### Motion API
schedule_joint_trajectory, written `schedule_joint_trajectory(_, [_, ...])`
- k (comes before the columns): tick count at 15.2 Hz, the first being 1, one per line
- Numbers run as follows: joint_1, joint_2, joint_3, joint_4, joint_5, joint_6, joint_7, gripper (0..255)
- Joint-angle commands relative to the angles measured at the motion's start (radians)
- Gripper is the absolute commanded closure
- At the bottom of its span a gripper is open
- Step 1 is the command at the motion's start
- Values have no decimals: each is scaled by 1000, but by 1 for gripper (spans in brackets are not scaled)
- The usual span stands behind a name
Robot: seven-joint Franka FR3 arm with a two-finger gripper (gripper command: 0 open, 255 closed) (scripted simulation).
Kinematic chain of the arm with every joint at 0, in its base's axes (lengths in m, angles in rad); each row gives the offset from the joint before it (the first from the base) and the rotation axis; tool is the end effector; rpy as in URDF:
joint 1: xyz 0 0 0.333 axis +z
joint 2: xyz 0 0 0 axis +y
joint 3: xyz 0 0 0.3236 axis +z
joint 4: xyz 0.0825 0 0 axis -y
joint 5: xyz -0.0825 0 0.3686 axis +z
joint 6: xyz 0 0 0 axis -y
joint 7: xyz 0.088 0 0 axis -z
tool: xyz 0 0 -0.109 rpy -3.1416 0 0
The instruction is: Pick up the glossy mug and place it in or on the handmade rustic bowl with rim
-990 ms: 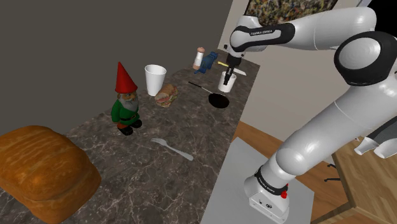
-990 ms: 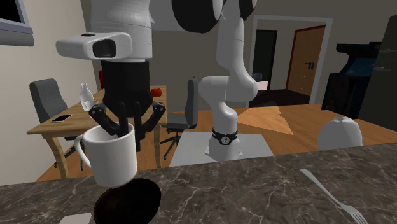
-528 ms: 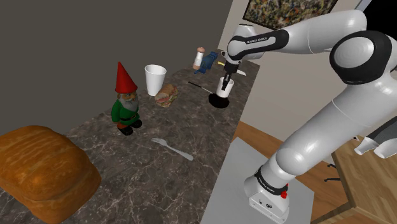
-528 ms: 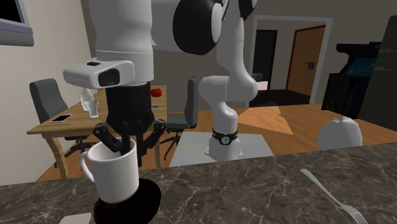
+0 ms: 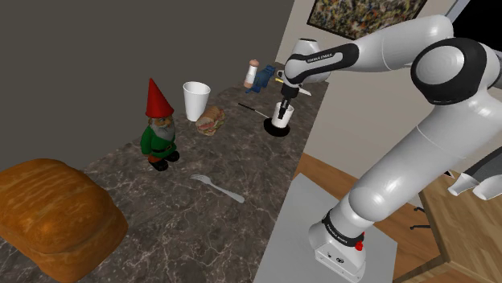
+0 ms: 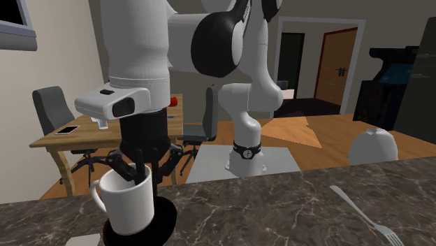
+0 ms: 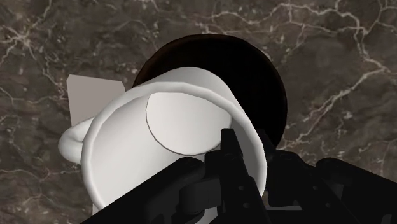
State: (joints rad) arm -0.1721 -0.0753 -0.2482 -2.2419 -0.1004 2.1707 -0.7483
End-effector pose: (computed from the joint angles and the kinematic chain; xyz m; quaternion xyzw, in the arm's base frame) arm 0.4526 -0.2080 0.4136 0.9810 0.1913 -0.0168 0.0275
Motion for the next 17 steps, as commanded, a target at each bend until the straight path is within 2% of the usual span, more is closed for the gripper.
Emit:
schedule_joint_trajectory(1, [0, 1, 0, 0, 0, 1, 0, 255])
schedule_joint_trajectory(4, [0, 1, 0, 0, 0, 1, 0, 255])
schedule_joint_trajectory(5, [0, 1, 0, 0, 0, 1, 0, 0])
schedule_joint_trajectory(10, [0, 1, 0, 0, 0, 1, 0, 0])
schedule_joint_trajectory(14, [5, -51, 8, 77, -5, -127, 6, 0])
schedule_joint_trajectory(17, [5, -51, 9, 77, -5, -127, 6, 0])
